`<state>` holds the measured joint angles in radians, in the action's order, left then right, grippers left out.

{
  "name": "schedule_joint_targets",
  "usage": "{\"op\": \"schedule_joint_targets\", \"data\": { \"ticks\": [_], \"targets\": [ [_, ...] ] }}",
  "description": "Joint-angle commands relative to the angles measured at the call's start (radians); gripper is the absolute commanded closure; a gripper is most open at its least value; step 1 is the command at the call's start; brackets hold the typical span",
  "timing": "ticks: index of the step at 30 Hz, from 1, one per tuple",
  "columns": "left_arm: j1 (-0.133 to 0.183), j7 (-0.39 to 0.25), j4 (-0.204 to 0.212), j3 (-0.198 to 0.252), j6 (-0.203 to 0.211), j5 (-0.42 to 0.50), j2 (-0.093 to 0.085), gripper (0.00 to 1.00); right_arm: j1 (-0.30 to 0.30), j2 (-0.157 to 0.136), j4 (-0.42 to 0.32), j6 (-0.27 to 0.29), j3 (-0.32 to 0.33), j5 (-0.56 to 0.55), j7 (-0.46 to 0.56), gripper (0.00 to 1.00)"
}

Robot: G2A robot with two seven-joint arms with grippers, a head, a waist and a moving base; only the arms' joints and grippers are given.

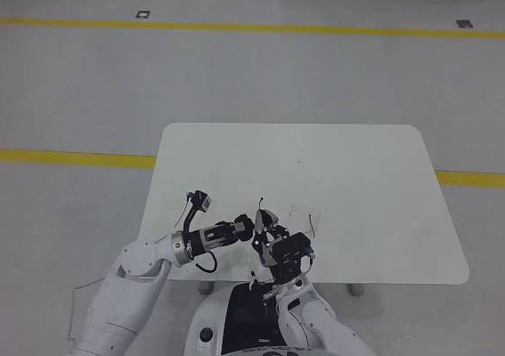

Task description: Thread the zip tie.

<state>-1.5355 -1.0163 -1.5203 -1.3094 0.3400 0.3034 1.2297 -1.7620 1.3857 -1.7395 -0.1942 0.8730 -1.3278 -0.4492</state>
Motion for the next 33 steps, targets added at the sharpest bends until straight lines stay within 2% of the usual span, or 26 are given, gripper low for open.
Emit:
{"op": "schedule_joint_targets", "data": {
  "ticks": [1,33],
  "targets": [
    [0.0,0.0,0.0,0.0,0.0,0.0,0.0,1.0,0.001,0.0,0.0,0.0,-0.001,0.001,-0.001,1.0],
    [0.0,0.0,0.0,0.0,0.0,0.0,0.0,1.0,0.001,-0.001,0.001,-0.003,-0.001,0.008,-0.015,1.0]
  ]
}}
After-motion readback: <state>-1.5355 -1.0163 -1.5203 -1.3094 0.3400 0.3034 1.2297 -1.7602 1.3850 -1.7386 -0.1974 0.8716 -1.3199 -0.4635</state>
